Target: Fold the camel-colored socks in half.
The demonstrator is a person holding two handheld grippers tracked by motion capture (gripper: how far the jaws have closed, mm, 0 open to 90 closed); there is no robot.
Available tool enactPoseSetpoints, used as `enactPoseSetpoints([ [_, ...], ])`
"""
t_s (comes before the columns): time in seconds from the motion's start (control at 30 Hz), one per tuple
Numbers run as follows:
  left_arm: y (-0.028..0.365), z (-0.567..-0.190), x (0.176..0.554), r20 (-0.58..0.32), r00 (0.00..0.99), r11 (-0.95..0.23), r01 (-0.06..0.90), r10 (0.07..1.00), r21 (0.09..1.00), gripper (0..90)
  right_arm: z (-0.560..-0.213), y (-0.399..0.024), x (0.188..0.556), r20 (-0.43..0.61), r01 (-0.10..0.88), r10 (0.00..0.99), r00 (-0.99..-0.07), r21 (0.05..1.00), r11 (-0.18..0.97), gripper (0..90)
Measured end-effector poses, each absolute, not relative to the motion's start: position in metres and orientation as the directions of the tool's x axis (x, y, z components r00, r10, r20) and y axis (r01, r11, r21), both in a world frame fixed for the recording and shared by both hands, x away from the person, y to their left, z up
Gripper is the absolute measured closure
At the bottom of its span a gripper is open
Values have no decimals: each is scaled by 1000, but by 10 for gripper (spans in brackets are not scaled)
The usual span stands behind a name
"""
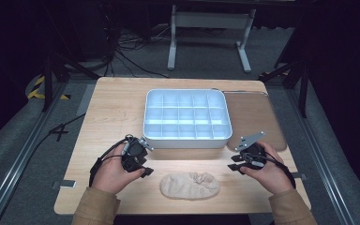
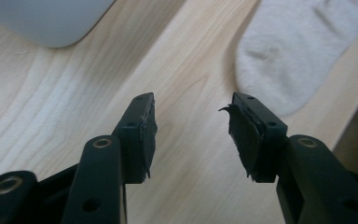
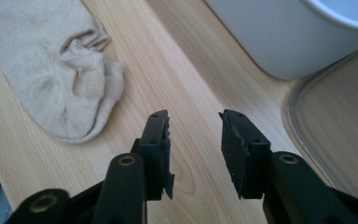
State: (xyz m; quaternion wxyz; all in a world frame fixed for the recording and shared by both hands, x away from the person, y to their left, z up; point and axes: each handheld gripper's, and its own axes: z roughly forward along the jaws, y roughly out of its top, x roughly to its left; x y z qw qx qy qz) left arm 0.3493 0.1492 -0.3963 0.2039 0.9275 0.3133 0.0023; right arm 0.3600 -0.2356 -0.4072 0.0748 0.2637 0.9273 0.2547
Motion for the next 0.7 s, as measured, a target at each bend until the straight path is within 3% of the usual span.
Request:
enactPoseSetpoints([
  [0.2,147,-389,348,-158,808,-702,575,568,421,537,-409,-237,357,-8,456,554,-832,558,693,621],
  [0.47,136,-387,348,-165,836,-739,542,524,399,547,-407,-239,350,2,422,523,-852,594,685,641],
  [0.7,121,-384,342,-208,807,-694,584,553,421,534,-409,-237,344,74,456,531,-844,621,637,620],
])
